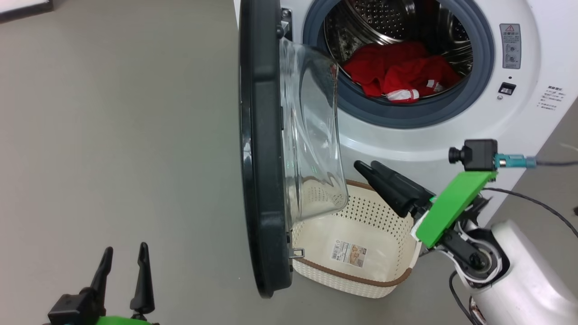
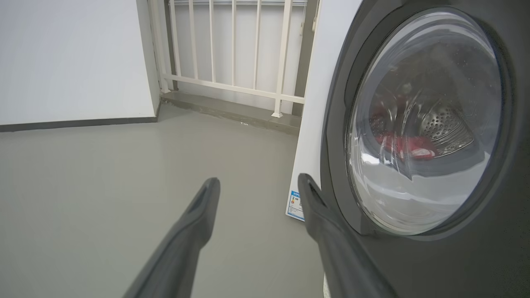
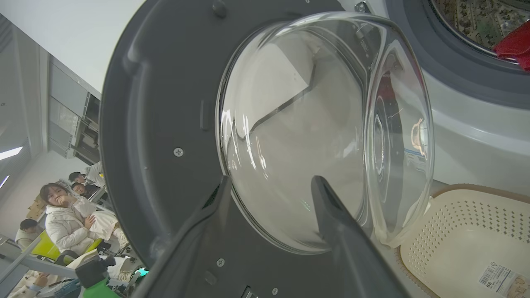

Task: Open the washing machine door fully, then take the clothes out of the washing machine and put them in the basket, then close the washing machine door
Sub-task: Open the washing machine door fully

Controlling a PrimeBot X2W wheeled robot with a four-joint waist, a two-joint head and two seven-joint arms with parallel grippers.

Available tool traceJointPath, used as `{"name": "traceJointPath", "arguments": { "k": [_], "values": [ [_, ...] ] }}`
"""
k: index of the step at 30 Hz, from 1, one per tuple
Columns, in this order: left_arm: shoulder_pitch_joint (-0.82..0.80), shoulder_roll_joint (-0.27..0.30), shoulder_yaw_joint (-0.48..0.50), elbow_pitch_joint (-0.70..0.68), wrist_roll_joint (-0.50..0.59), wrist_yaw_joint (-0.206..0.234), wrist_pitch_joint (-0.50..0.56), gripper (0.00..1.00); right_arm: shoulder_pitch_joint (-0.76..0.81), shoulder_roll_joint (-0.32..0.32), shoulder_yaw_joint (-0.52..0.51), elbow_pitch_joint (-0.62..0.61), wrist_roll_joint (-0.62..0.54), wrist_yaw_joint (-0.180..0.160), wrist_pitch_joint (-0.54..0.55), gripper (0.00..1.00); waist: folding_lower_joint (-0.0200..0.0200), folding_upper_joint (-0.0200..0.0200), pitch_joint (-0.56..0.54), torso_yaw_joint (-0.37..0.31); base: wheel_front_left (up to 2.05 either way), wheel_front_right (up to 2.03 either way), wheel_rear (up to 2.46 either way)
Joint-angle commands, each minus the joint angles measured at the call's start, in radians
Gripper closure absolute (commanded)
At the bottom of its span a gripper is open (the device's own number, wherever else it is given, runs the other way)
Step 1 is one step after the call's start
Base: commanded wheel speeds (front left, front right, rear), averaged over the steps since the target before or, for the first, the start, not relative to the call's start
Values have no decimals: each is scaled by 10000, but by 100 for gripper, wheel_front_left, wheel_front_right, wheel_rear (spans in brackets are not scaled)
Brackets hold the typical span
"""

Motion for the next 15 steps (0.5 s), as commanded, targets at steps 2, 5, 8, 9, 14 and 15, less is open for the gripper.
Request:
{"name": "traceJointPath", "arguments": {
  "k": [2,5,8,9,14,15],
  "values": [
    [-147,240,370,-304,62,29,-82,0,164,-125,259,-333,-530,17,-813,0,0,0,-32,-69,0,0,0],
    [-143,259,374,-327,69,28,-82,0,320,-310,454,-294,-1057,17,-1796,0,0,0,-67,-127,0,0,0],
    [-126,279,365,-345,82,29,-82,0,483,-433,564,-195,-1431,17,-2743,0,0,0,-118,-159,0,0,0],
    [-118,285,358,-347,86,30,-82,0,545,-475,568,-130,-1596,17,-3079,0,0,0,-135,-162,0,0,0],
    [-52,309,337,-389,86,47,-82,0,822,-649,621,237,-2530,17,-4515,0,0,0,-204,-179,0,0,0],
    [-41,313,329,-396,86,50,-82,0,867,-700,638,340,-2758,17,-4771,0,0,0,-217,-178,0,0,0]
  ]
}}
